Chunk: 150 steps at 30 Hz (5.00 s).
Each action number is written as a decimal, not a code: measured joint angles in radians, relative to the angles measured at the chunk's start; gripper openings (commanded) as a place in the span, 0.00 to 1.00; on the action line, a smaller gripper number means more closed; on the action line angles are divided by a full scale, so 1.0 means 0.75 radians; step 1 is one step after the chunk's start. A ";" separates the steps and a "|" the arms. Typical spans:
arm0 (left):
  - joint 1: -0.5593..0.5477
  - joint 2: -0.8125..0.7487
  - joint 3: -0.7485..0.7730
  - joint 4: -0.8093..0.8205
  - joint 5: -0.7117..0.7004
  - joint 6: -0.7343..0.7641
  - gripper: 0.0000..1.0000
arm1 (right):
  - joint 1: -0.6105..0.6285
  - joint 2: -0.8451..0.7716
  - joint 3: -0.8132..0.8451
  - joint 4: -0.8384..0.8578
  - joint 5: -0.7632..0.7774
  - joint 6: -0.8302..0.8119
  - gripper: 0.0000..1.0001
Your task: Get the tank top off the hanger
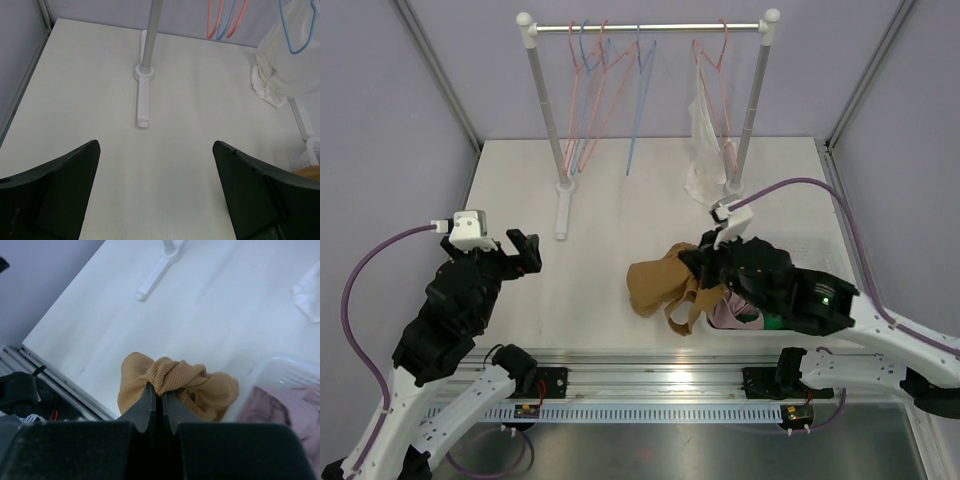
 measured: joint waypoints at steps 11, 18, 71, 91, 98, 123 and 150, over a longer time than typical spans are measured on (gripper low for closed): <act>0.044 -0.012 -0.011 0.007 0.021 0.001 0.99 | 0.000 -0.405 0.148 -0.445 0.558 0.097 0.00; 0.079 -0.012 -0.014 0.008 0.056 0.002 0.99 | 0.000 -0.338 0.332 -0.787 0.914 0.266 0.00; 0.164 -0.025 -0.019 0.064 0.136 0.010 0.99 | -0.991 -0.065 0.013 -0.233 -0.020 0.085 1.00; 0.180 -0.014 -0.034 0.065 0.137 0.010 0.99 | -1.067 1.181 1.508 -0.483 -0.322 -0.391 0.62; 0.182 -0.014 -0.034 0.065 0.145 0.010 0.99 | -1.073 1.367 1.749 -0.566 -0.348 -0.453 0.33; 0.207 0.013 -0.034 0.064 0.176 0.010 0.99 | -1.065 1.135 1.639 -0.524 -0.529 -0.371 0.00; 0.222 0.001 -0.048 0.277 0.706 -0.002 0.99 | -0.402 0.281 0.579 -0.521 -0.670 -0.240 0.00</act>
